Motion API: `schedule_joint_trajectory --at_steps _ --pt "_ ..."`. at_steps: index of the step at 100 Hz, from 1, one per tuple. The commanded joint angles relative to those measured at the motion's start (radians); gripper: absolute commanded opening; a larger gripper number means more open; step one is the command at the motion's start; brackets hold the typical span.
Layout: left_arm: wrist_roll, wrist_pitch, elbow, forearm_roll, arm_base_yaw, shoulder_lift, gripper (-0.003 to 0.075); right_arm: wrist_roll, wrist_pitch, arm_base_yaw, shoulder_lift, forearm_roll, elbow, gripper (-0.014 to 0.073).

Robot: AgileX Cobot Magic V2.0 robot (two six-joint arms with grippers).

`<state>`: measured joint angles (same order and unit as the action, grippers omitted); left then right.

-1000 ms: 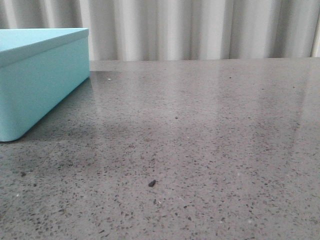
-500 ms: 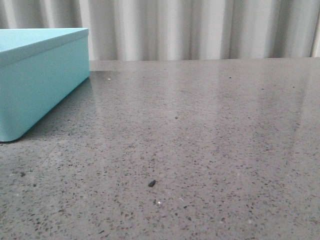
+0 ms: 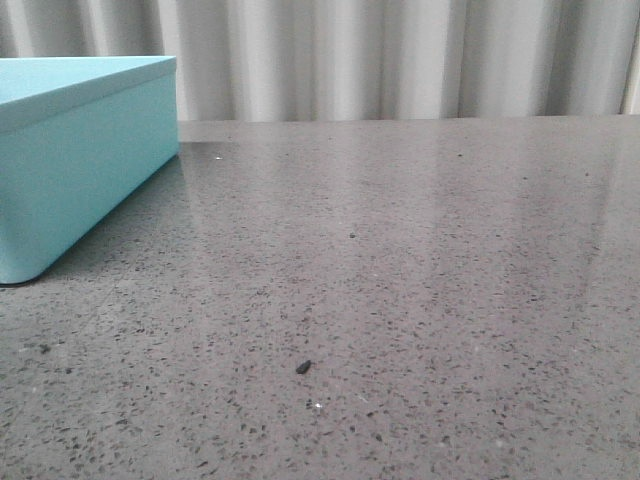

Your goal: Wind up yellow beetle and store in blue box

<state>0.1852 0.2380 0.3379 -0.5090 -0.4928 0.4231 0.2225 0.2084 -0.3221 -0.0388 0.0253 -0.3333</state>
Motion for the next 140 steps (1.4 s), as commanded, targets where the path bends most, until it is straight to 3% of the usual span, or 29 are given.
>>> schedule_joint_trajectory --at_steps 1,42,57,74,99,140 --pt "-0.010 -0.075 0.027 -0.025 -0.008 0.007 -0.0021 0.012 -0.088 0.000 -0.012 0.007 -0.025 -0.0069" --pt "-0.010 -0.080 -0.047 -0.028 -0.008 0.000 -0.0021 0.012 -0.088 0.000 -0.012 0.007 -0.025 -0.0069" --pt "-0.010 -0.208 -0.128 0.160 0.005 -0.055 -0.0021 0.012 -0.088 0.000 -0.012 0.007 -0.025 -0.0069" --pt "-0.010 -0.342 -0.229 0.201 0.049 -0.171 -0.0021 0.012 -0.088 0.000 -0.012 0.007 -0.025 -0.0069" --pt "-0.012 -0.350 -0.363 0.339 0.186 -0.317 -0.0021 0.012 -0.086 0.000 -0.012 0.007 -0.025 -0.0069" --pt "-0.014 -0.028 -0.363 0.301 0.310 -0.457 -0.0021 0.012 -0.084 0.000 -0.012 0.007 -0.025 -0.0069"
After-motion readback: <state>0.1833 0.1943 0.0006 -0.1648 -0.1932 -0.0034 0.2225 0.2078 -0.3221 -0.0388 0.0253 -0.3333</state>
